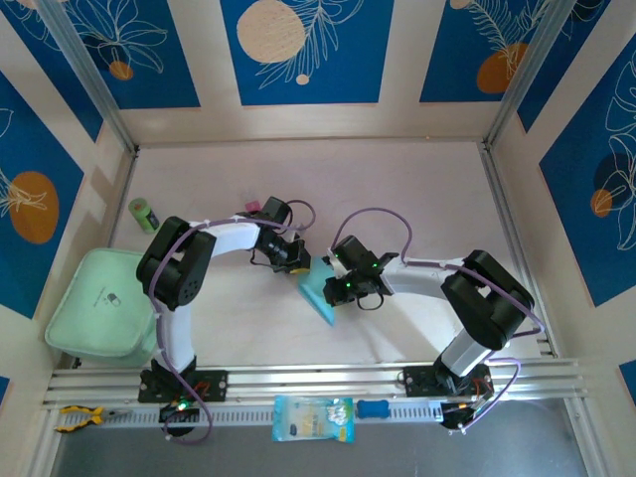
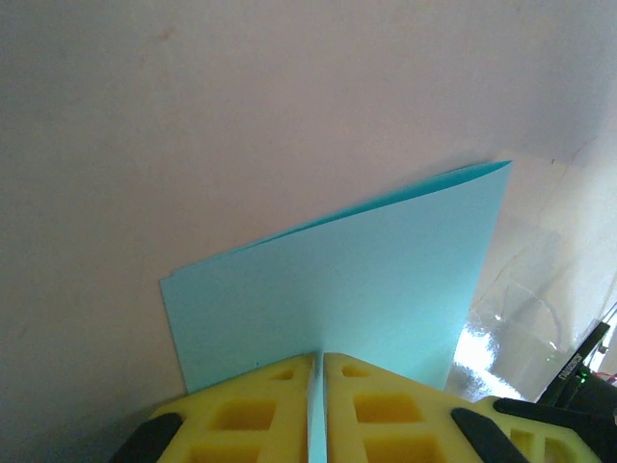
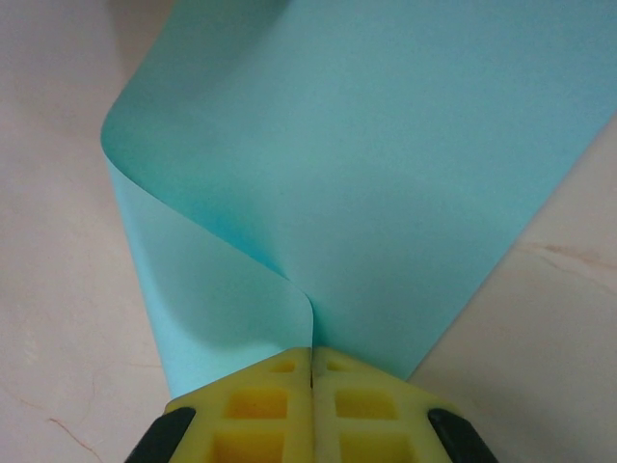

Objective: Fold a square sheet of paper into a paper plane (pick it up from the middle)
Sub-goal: Third fold the triangle at the center of the table.

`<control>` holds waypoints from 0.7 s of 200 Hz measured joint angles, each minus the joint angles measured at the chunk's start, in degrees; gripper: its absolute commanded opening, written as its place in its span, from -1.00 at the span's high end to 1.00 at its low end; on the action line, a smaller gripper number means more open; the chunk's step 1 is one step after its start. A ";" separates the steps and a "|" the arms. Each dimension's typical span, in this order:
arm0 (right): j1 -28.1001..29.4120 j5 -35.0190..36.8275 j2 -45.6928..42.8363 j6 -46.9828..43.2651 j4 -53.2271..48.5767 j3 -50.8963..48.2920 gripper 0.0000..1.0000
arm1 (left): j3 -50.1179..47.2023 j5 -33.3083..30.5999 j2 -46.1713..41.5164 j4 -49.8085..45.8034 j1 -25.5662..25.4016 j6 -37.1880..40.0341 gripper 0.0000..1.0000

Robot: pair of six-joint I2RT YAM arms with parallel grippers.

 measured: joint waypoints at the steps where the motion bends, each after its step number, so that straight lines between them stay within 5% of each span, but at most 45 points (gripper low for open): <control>1: 0.00 0.00 0.00 0.00 0.00 0.00 1.00 | 0.00 0.00 0.00 0.00 0.00 0.00 0.75; 140: 0.00 0.55 -0.72 0.00 -0.46 0.00 1.00 | 0.00 0.00 0.00 0.00 0.00 -0.13 0.76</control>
